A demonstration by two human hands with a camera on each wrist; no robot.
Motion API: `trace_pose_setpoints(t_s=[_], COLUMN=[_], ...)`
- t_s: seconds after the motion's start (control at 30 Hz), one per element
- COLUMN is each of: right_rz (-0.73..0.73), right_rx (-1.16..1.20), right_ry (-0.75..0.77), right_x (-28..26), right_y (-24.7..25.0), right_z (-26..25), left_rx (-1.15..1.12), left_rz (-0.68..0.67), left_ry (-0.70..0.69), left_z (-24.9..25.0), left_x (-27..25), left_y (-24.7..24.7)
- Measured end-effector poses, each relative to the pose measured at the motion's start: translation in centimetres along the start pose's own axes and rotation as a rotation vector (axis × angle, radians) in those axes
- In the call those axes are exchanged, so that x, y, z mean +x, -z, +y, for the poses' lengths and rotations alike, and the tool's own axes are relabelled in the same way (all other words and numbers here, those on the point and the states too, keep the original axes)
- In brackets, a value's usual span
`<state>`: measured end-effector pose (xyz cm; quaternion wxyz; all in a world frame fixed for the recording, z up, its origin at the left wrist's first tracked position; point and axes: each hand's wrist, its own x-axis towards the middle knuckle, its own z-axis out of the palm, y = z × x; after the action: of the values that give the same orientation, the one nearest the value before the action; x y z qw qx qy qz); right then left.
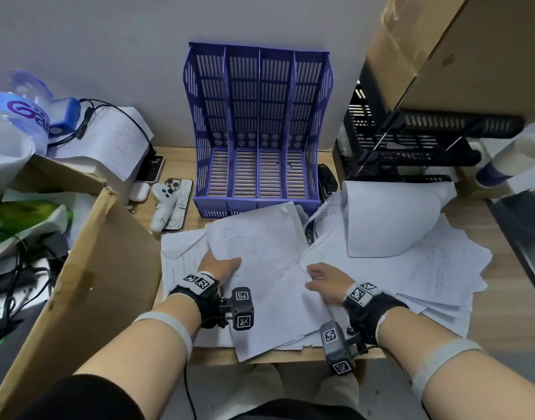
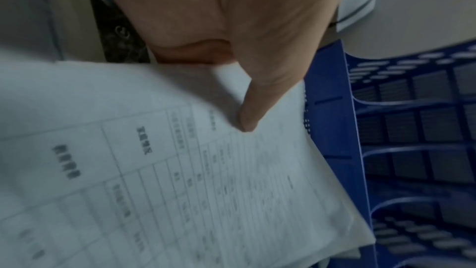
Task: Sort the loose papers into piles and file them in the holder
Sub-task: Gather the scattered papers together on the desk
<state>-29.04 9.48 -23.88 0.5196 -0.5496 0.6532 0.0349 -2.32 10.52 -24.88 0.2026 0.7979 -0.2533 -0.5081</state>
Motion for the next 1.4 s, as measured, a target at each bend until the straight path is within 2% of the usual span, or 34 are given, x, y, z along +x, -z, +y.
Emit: trace_pose_setpoints(t_s=[0.13, 0.2, 0.37, 0.47, 0.57, 0.67, 0.73, 0.8, 0.87, 0.97, 1.07, 1.13, 1.27, 1.4], right_rz=[0.032, 0.055, 0.089, 0.057, 0.039, 0.069, 0.141, 0.272, 0.406, 0.482, 0.455, 0.438, 0.394, 0.348], right_rx=[0.050, 0.024, -0.027, -0.008, -0.021, -0.030, -0.007, 0.042, 0.078, 0.161, 0.338, 0.445, 0.633, 0.738], right_ry=[-0.022, -0.023, -0.033, 0.012, 0.033, 0.015, -0.023, -0.088, -0.174, -0.311, -0.356, -0.358, -0.321, -0.267], right_x=[0.2, 0.3, 0.7, 1.2, 1.4, 1.2, 1.1, 0.7, 0.0, -1.4, -2.4, -2.9, -2.9, -2.7], right_y=[0.5, 0.8, 0.8, 0.2, -0.3, 0.1, 1.1, 2.6, 4.2, 6.5, 8.3, 9.2, 10.6, 11.8], right_z=[0.2, -0.1, -2.1, -3.4, -3.7, -2.7, -1.1, 1.0, 3.2, 6.3, 9.4, 10.9, 13.1, 14.5], left_rx=[-0.141, -0.166, 0.014, 0.058, 0.146, 0.126, 0.149, 0.225, 0.240, 0.256, 0.330, 0.348, 0.258, 0.154], left_rz=[-0.085, -0.038, 0.152, 0.293, 0.303, 0.367, 0.469, 0.526, 0.446, 0.108, -0.188, -0.330, -0.439, -0.376], left_ry=[-0.033, -0.089, -0.169, -0.106, -0.006, 0.116, 0.033, -0.132, -0.281, -0.455, -0.523, -0.513, -0.374, -0.280], left_z=[-0.7, -0.4, -0.2, -0.7, -0.8, 0.2, 1.5, 3.0, 4.9, 7.5, 9.3, 10.3, 12.5, 14.6], left_x=[0.3, -0.3, -0.5, 0.2, 0.1, -0.5, -1.2, -1.4, -1.4, -1.5, -2.4, -3.0, -3.8, -2.9], left_y=[1.1, 2.6, 7.3, 8.9, 8.6, 6.9, 5.4, 3.2, 0.7, -4.4, -9.9, -13.4, -18.8, -22.1])
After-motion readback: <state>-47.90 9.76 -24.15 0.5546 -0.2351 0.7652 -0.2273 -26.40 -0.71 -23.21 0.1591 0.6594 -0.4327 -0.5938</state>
